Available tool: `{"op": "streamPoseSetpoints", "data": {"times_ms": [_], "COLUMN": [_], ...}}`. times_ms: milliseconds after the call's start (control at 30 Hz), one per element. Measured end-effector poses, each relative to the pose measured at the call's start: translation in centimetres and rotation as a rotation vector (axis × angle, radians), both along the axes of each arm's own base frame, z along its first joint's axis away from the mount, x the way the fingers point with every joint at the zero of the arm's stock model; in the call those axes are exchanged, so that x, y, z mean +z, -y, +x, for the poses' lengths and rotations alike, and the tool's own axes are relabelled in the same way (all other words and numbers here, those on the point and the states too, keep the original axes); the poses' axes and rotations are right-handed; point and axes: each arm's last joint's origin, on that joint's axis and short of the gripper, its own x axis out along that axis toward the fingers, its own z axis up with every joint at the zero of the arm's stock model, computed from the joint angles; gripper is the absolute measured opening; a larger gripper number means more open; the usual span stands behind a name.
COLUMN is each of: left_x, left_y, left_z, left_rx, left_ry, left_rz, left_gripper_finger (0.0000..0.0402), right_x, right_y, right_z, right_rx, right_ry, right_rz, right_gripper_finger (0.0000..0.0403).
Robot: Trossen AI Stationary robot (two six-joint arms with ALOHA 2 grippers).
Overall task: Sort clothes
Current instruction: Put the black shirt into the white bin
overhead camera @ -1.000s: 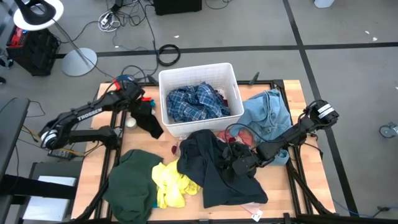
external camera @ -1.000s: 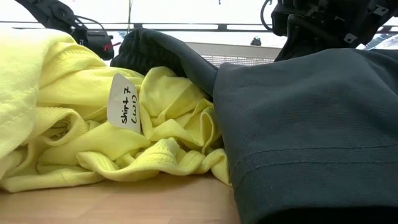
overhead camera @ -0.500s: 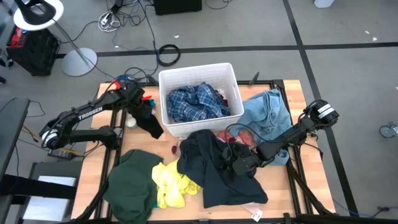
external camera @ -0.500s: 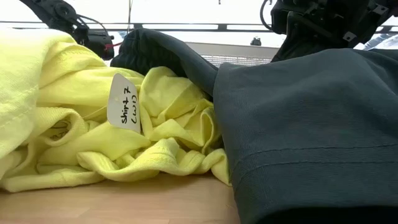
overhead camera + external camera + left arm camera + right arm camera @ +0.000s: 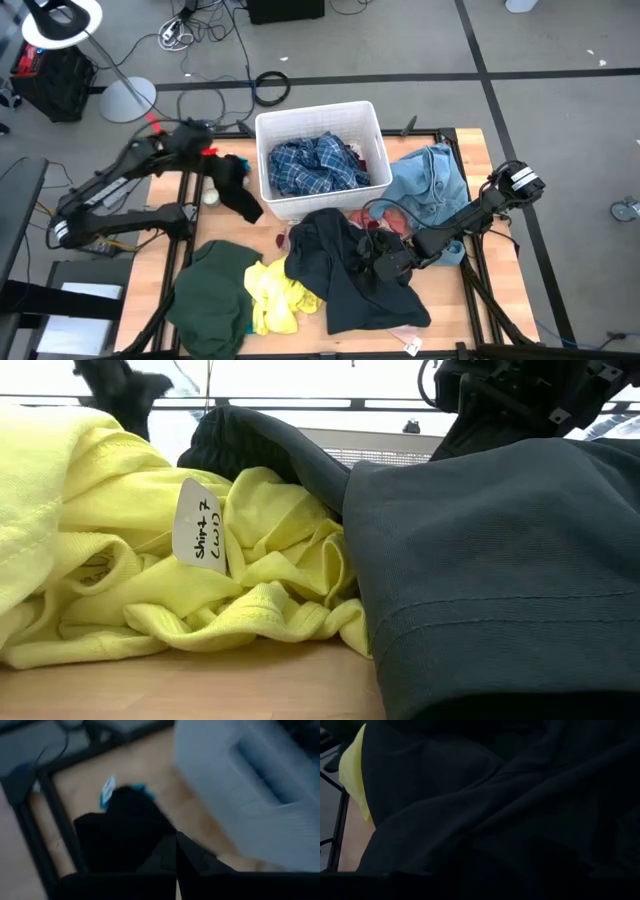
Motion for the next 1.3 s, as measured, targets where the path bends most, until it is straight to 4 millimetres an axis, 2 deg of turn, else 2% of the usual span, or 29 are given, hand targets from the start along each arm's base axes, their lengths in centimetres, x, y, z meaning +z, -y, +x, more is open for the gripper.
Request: {"op": "streamPoseSetpoints", "data": {"times_ms": [233,433,567,767,1100,1300], "left_x": [6.2,10.4,12.5,15.1,16.9,14.8], "left_y": [1.4,1.5,1.1,0.2,-1.5,-2.3], "left_z": [-0.5,0.2,1.8,5.9,13.4,16.6], "left_rx": [-0.074,-0.127,-0.204,-0.348,-0.512,-0.538], "left_ry": [0.237,0.442,0.567,0.725,0.710,0.613], "left_rz": [0.158,0.304,0.368,0.417,0.387,0.328], "left_gripper_finger": [0.0000,0.0000,0.0000,0.0000,0.0000,0.0000], "right_x": [0.0,0.0,0.0,0.1,0.0,0.0], "right_y": [0.0,0.0,0.0,0.0,0.0,0.0], "right_z": [0.0,0.0,0.1,0.1,0.0,0.0], "right_rx": [0.002,0.002,0.002,0.002,0.006,0.006], "right_ry": [0.003,0.006,0.006,0.006,0.005,0.005], "right_rz": [-0.003,-0.002,-0.001,-0.001,-0.006,-0.007], "right_gripper_finger": [0.0228,0.0228,0.0228,0.0228,0.0228,0.0228]}}
